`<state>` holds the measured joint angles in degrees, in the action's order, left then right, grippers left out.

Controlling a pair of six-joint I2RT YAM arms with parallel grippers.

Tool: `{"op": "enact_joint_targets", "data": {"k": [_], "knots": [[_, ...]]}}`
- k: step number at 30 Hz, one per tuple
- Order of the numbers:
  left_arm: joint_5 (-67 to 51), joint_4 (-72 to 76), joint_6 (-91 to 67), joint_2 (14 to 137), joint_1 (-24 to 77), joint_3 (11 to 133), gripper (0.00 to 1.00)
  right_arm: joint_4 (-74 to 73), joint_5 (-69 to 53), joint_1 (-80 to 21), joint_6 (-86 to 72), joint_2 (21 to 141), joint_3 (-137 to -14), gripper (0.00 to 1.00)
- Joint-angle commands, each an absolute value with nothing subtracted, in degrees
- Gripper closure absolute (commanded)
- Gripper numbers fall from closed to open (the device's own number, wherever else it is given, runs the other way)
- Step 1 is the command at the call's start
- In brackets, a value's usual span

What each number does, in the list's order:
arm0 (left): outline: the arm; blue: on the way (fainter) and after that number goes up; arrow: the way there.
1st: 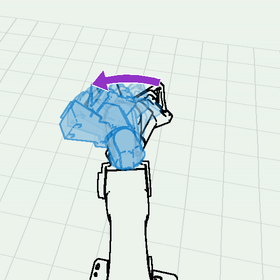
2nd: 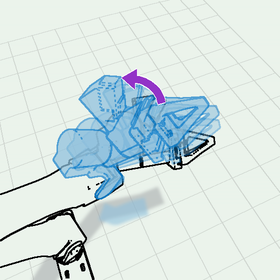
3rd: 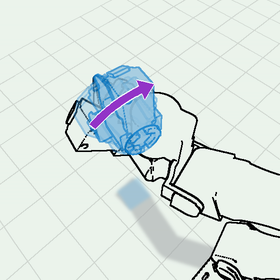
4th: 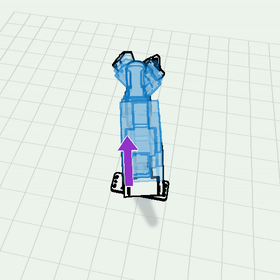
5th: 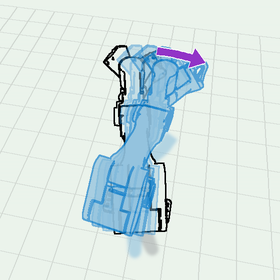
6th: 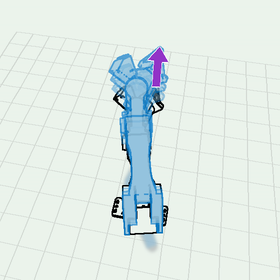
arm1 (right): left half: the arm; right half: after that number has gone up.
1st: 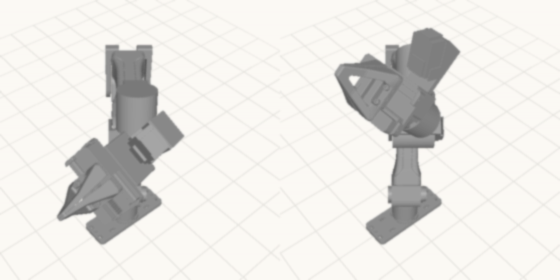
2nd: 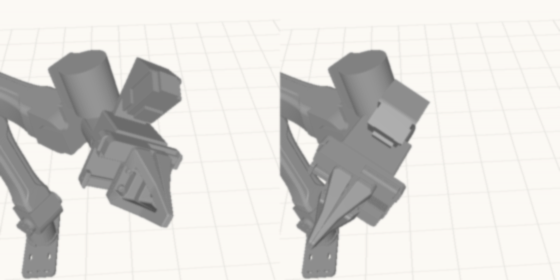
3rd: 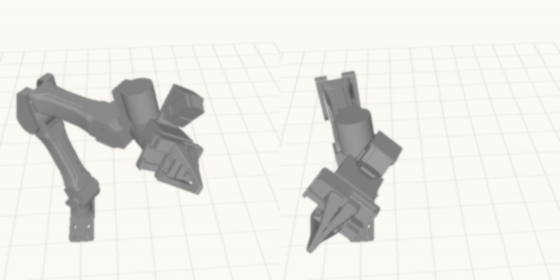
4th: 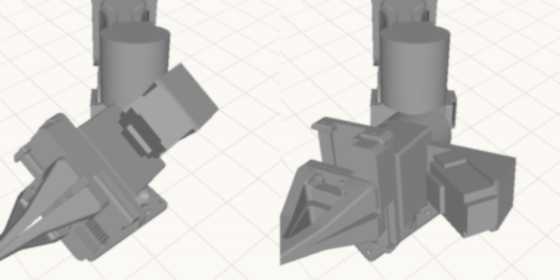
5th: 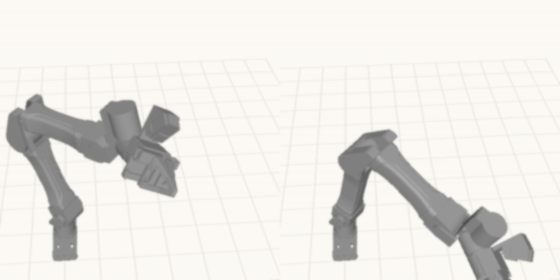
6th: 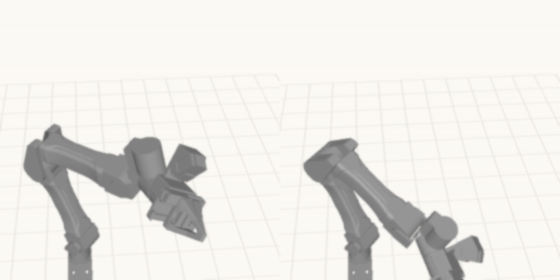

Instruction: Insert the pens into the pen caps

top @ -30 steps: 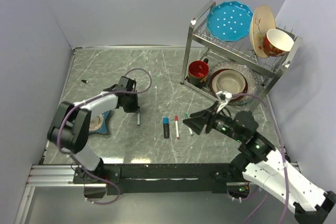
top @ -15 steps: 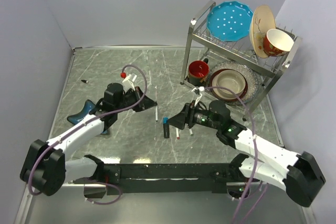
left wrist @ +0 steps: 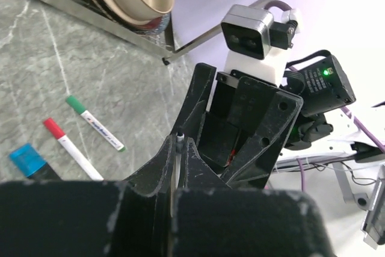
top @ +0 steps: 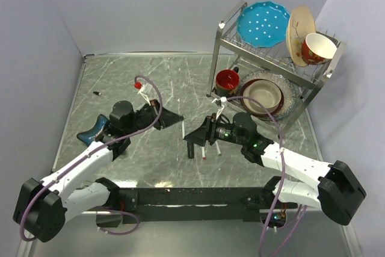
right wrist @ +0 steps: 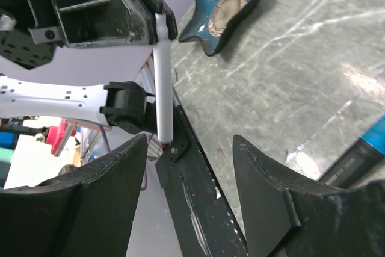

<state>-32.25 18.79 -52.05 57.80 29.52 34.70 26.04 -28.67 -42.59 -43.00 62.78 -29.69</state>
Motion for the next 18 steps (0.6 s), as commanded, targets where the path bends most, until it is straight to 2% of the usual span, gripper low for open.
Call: {"op": "enact_joint_targets", "data": {"k": [1,5,7,10,13,14,17,18], "knots": [[-34.2,23.6,-54.1,56.5,30.1,34.0,0.99,30.8,-29.4,-43.9,-43.2,63.6,-33.5,0.36],[-34.3,24.2,-54.3,56.5,30.6,34.1,0.99,32.3,-29.9,-44.6,-43.5,65.3,-34.4,0.51],[-34.7,25.4,-55.0,56.8,30.7,33.9,0.99,32.8,-29.9,-44.9,-43.8,65.9,-34.6,0.54],[-35.2,25.8,-55.4,56.9,30.8,34.2,0.99,33.2,-29.9,-45.4,-43.9,66.0,-34.9,0.67],[-35.2,25.1,-55.2,56.6,30.8,34.6,0.99,33.9,-29.4,-45.7,-44.0,65.0,-34.3,0.96],[-35.2,24.2,-54.9,56.4,30.8,35.2,0.99,34.1,-28.9,-45.7,-44.3,64.5,-33.6,1.00],[-32.1,17.7,-52.6,55.1,30.8,37.3,0.53,33.2,-27.4,-45.7,-44.3,62.4,-32.8,1.00],[-30.7,15.5,-51.3,54.8,30.8,38.0,0.29,32.6,-27.0,-45.8,-44.1,61.8,-32.7,1.00]]}}
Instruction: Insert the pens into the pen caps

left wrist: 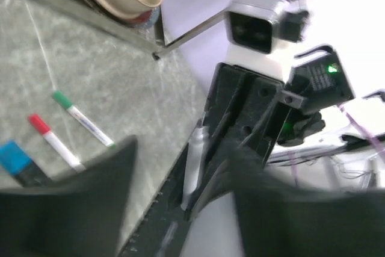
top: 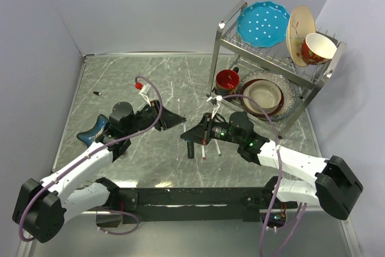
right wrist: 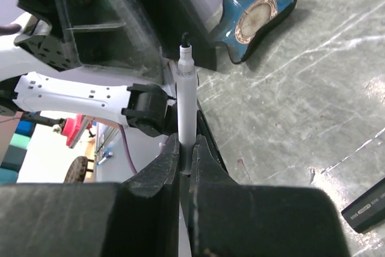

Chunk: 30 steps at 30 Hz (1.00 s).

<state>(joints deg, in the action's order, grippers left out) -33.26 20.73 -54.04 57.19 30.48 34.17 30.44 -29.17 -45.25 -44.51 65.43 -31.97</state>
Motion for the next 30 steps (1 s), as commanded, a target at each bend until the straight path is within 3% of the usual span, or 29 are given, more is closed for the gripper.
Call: {"op": "enact_joint_targets", "data": {"k": [1,3,5,7,10,17,23,26,30], "knots": [[-26.3,12.6,-50.4,54.2,30.8,40.3,0.19,31.9,-26.1,-45.8,-43.8,60.7,-32.6,1.00],[-21.3,4.3,-48.3,54.4,30.7,43.4,0.09,29.8,-25.1,-45.6,-43.3,59.4,-32.2,1.00],[-12.0,-0.2,-48.0,56.1,30.2,48.7,0.07,27.9,-23.7,-45.7,-42.5,57.0,-31.4,1.00],[-2.3,-8.2,-50.8,57.9,29.4,53.6,0.10,25.9,-22.9,-45.7,-41.5,54.3,-31.1,1.00],[1.6,-15.8,-54.1,64.1,22.7,59.5,0.12,20.9,-20.6,-45.8,-38.8,50.1,-30.9,1.00],[14.5,-28.9,-59.9,79.3,9.9,72.3,0.28,11.2,-15.3,-45.7,-34.3,41.0,-30.0,1.00],[26.1,-38.1,-55.3,95.1,3.6,87.9,0.32,8.6,-14.2,-45.7,-32.5,37.4,-29.9,1.00],[28.7,-41.3,-53.9,101.8,0.3,93.9,0.37,9.9,-15.4,-45.7,-33.0,37.9,-29.5,1.00],[23.0,-40.3,-53.6,108.1,-6.4,97.7,0.38,10.5,-15.7,-45.7,-32.6,38.8,-29.6,1.00]]}}
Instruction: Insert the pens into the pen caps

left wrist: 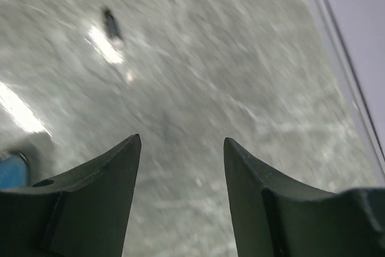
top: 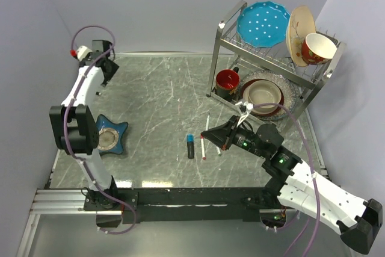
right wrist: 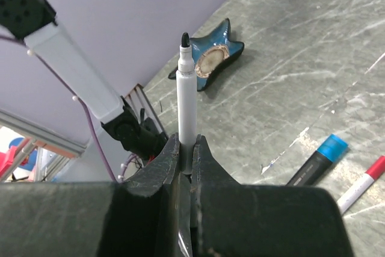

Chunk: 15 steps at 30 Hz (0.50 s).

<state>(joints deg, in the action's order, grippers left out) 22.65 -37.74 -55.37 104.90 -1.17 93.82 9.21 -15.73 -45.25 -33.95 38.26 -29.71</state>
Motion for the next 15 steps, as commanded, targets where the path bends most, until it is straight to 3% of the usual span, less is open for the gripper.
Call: {"op": "enact_joint_targets", "data": {"k": [1,6,10,15], "knots": [[22.4,-39.6,-52.8,108.9,-6.9,98.0,0.38,10.6,-16.0,-45.7,-32.6,39.0,-29.7,1.00],[23.2,-35.4,-44.1,114.3,-8.5,101.0,0.38,10.7,-16.3,-45.7,-32.4,39.6,-29.8,1.00],[14.5,-33.8,-35.2,118.0,-11.1,103.8,0.36,10.2,-15.6,-45.8,-32.0,38.9,-29.6,1.00],[11.6,-27.3,-24.8,119.3,-11.9,102.4,0.39,9.8,-14.8,-45.7,-31.9,38.1,-29.6,1.00]]}}
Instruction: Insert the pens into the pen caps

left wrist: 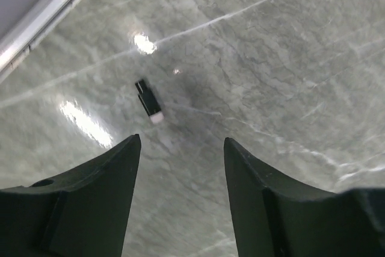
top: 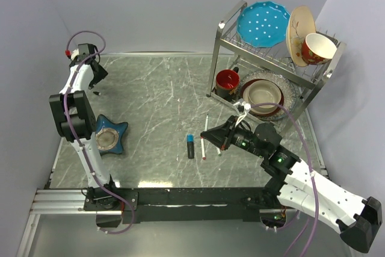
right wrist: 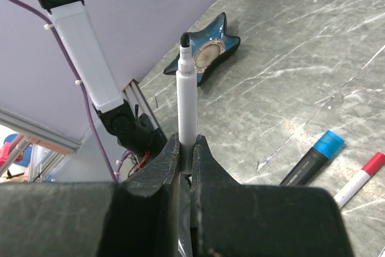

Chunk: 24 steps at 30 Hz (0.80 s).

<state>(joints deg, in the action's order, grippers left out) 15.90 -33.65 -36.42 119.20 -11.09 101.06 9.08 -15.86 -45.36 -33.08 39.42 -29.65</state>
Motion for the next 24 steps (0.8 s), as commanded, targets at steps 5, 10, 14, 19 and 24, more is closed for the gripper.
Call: {"op": "enact_joint_targets", "data": {"k": [5,10,14,19,24], "knots": [[12.0,-25.9,-19.3,122.3,-12.0,103.7,0.53,9.9,-14.3,-45.7,-32.1,37.5,-29.4,1.00],[10.0,-27.7,-17.0,127.2,-12.1,106.7,0.61,9.9,-14.2,-45.6,-32.1,37.2,-29.3,1.00],[10.3,-27.9,-16.2,129.4,-12.4,107.9,0.62,9.8,-14.0,-45.7,-32.1,36.7,-29.2,1.00],[10.1,-28.8,-15.5,132.5,-13.0,109.6,0.62,9.3,-14.0,-45.7,-31.8,35.9,-29.1,1.00],[11.5,-30.0,-15.1,134.1,-13.7,111.0,0.62,8.6,-14.1,-45.7,-31.5,35.7,-29.5,1.00]]}}
